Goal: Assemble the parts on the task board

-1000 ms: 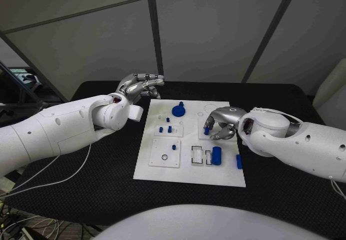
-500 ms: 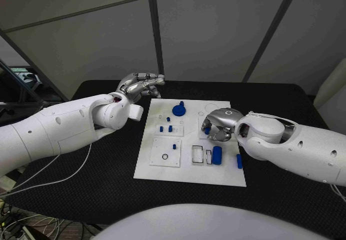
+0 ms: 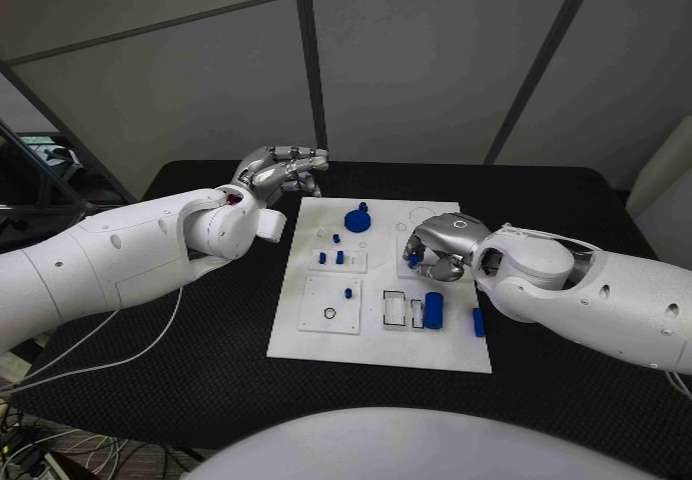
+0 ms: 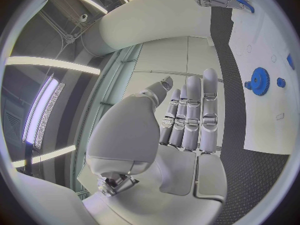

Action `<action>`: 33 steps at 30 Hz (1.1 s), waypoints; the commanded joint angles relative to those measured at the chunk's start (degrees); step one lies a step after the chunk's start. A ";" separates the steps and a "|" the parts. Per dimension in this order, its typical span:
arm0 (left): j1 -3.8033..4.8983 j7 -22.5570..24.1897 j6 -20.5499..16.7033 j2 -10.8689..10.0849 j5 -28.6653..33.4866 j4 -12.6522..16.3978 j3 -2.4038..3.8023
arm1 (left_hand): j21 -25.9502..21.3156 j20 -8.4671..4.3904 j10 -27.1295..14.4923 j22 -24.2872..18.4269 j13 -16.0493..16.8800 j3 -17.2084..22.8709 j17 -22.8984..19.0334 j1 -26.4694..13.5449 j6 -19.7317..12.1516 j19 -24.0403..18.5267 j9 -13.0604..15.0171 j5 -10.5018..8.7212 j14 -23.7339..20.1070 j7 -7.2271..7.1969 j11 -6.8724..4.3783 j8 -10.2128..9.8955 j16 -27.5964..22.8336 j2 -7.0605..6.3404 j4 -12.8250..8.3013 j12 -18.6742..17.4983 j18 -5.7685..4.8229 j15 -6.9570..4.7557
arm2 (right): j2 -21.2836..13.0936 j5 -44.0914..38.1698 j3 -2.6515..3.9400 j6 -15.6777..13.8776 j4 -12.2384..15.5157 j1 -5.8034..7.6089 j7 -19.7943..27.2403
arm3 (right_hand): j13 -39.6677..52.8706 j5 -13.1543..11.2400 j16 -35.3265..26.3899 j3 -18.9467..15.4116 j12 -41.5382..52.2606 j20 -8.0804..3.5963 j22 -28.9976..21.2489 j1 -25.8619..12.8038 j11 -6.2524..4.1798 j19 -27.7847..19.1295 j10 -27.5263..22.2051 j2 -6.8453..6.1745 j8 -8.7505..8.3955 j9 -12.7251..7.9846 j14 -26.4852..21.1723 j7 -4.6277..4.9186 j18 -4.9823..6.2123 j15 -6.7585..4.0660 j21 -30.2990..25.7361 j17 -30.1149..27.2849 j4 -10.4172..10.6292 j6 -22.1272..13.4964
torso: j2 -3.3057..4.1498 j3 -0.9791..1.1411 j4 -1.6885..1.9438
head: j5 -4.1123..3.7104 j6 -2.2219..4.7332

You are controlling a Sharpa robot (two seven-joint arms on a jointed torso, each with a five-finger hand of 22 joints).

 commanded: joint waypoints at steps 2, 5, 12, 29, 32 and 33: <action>0.04 0.19 0.85 0.06 0.20 -0.07 0.04 | -0.36 0.09 -0.13 -0.09 -0.06 -0.45 -0.09 -0.11 -0.36 -0.34 -0.05 0.28 -0.41 0.09 -0.12 0.38 0.02 0.52 -0.02 0.19 0.29 -0.01 | -0.25 0.40 -0.01 -2.80 0.56 0.04 1.05 | 0.05 -0.32 0.32 1.06 -0.44 -0.06 0.19 0.08 -0.07 0.47 0.79 0.27 0.47 0.06 1.58 -0.04 -0.99 -0.41 0.25 0.13 -0.10 0.68 | 0.03 0.02 -0.01 | -0.09 0.03; 0.03 0.14 0.88 0.06 0.20 -0.12 0.04 | -0.36 0.09 -0.13 -0.09 -0.06 -0.45 -0.09 -0.11 -0.36 -0.34 -0.05 0.28 -0.41 0.09 -0.12 0.38 0.02 0.52 -0.02 0.19 0.29 -0.01 | -0.40 0.73 -0.01 -2.66 0.68 0.04 1.10 | 0.06 -0.39 0.38 1.44 -0.61 -0.09 0.29 0.06 -0.11 0.46 1.00 0.19 0.55 0.08 1.56 -0.03 -0.99 -0.42 0.32 0.18 -0.18 0.93 | 0.04 -0.02 0.03 | -0.15 0.00; 0.02 -0.01 0.89 0.06 0.20 -0.13 0.04 | -0.35 0.08 -0.11 -0.09 -0.06 -0.48 -0.12 -0.04 -0.37 -0.33 -0.05 0.29 -0.41 0.11 -0.13 0.43 0.05 0.59 -0.03 0.27 0.30 -0.03 | -0.38 1.51 0.00 -1.54 0.57 0.05 1.08 | 0.17 -0.82 0.81 3.22 -1.18 -0.24 1.04 0.71 -0.21 0.55 2.16 0.61 1.27 0.41 1.55 -0.03 -1.09 -0.59 0.84 0.62 -0.89 2.70 | 0.03 -0.04 0.02 | -0.19 -0.11; 0.01 -0.23 0.92 0.12 0.20 -0.35 0.04 | -0.34 0.08 -0.11 -0.09 -0.07 -0.48 -0.12 -0.01 -0.39 -0.32 -0.06 0.29 -0.39 0.11 -0.13 0.44 0.07 0.62 -0.04 0.29 0.31 -0.04 | -3.22 4.51 3.38 -5.25 6.73 0.14 -0.08 | 0.22 -2.06 1.19 4.76 -2.09 -0.27 1.89 0.66 -0.12 0.68 3.14 0.52 1.33 0.54 1.56 0.19 -1.22 -0.52 1.44 0.98 -1.50 3.31 | -0.06 -0.10 0.09 | 0.03 0.00; 0.01 -0.24 0.93 0.20 0.20 -0.43 0.04 | -0.34 0.08 -0.11 -0.09 -0.07 -0.48 -0.12 -0.01 -0.39 -0.32 -0.06 0.29 -0.39 0.11 -0.13 0.44 0.07 0.62 -0.04 0.29 0.31 -0.04 | -3.09 5.73 4.08 -5.16 8.45 0.18 0.01 | 0.22 -2.09 1.22 4.78 -2.17 -0.27 1.92 0.56 -0.11 0.68 3.19 0.44 1.32 0.54 1.56 0.20 -1.22 -0.51 1.46 1.00 -1.49 3.33 | -0.03 -0.08 0.06 | 0.12 0.03; 0.01 -0.24 0.93 0.22 0.20 -0.45 0.04 | -0.34 0.08 -0.12 -0.08 -0.07 -0.49 -0.13 0.02 -0.41 -0.30 -0.06 0.29 -0.38 0.12 -0.13 0.44 0.09 0.63 -0.05 0.31 0.32 -0.04 | -2.93 6.09 4.19 -4.99 8.80 0.19 0.03 | 0.22 -2.09 1.21 4.79 -2.20 -0.26 1.94 0.51 -0.11 0.68 3.21 0.42 1.32 0.54 1.55 0.21 -1.23 -0.51 1.48 0.99 -1.48 3.34 | -0.02 -0.10 0.09 | 0.14 0.03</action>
